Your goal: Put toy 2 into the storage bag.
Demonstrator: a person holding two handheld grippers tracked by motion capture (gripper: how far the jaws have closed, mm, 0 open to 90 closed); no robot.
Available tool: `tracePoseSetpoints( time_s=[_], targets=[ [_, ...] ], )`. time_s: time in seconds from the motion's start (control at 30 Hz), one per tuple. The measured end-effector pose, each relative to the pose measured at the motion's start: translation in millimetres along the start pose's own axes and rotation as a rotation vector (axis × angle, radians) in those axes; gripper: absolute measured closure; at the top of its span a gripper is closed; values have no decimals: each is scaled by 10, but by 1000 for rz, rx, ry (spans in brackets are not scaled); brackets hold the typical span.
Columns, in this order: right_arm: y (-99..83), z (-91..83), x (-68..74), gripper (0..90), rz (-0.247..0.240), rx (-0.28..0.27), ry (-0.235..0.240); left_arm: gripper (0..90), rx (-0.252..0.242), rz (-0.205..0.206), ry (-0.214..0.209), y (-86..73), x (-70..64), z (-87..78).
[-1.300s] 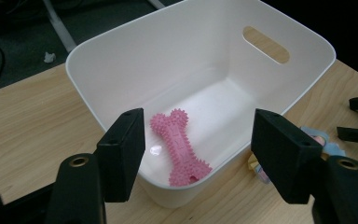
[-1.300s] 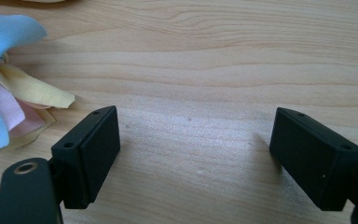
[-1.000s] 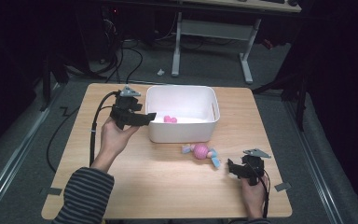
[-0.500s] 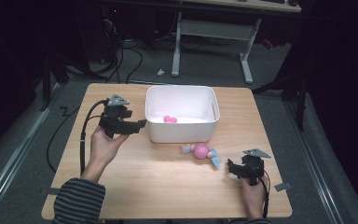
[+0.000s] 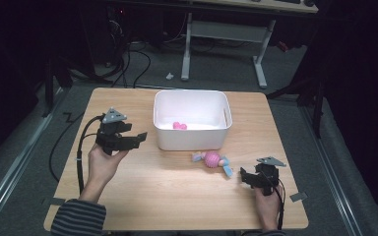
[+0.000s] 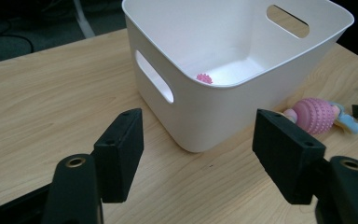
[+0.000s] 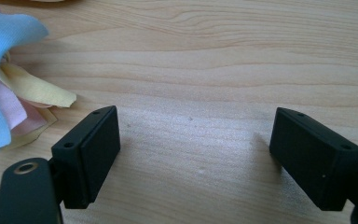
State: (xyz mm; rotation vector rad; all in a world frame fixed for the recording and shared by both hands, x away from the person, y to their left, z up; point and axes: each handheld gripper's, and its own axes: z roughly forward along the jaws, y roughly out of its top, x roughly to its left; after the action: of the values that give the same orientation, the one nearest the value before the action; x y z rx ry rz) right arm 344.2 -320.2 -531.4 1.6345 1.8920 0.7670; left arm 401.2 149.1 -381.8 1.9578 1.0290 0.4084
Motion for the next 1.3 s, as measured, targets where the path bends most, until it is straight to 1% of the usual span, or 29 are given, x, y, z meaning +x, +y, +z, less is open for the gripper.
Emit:
tracePoseSetpoints(
  time_s=[0.2,0.3,0.4,0.53,0.7,0.9,1.07,1.2,1.3],
  targets=[
    [0,0,0,161,0,0,0,346,3,-25,4,-155,45,-16],
    [0,0,0,161,0,0,0,346,1,-42,1,-216,69,-29],
    [0,0,0,161,0,0,0,346,6,-47,4,-268,88,-38],
    [0,0,0,161,0,0,0,345,3,-66,5,-351,120,-37],
    [-1,0,1,161,0,0,0,345,11,-86,14,-472,150,-11],
    [-1,-2,2,161,1,2,0,344,29,-118,10,-629,172,45],
    [-1,-2,2,161,1,1,0,343,37,-135,7,-706,185,70],
    [-1,-2,2,161,2,1,0,342,50,-131,13,-760,172,101],
    [-2,-2,2,161,1,1,1,340,63,-134,8,-804,158,136]
  ],
)
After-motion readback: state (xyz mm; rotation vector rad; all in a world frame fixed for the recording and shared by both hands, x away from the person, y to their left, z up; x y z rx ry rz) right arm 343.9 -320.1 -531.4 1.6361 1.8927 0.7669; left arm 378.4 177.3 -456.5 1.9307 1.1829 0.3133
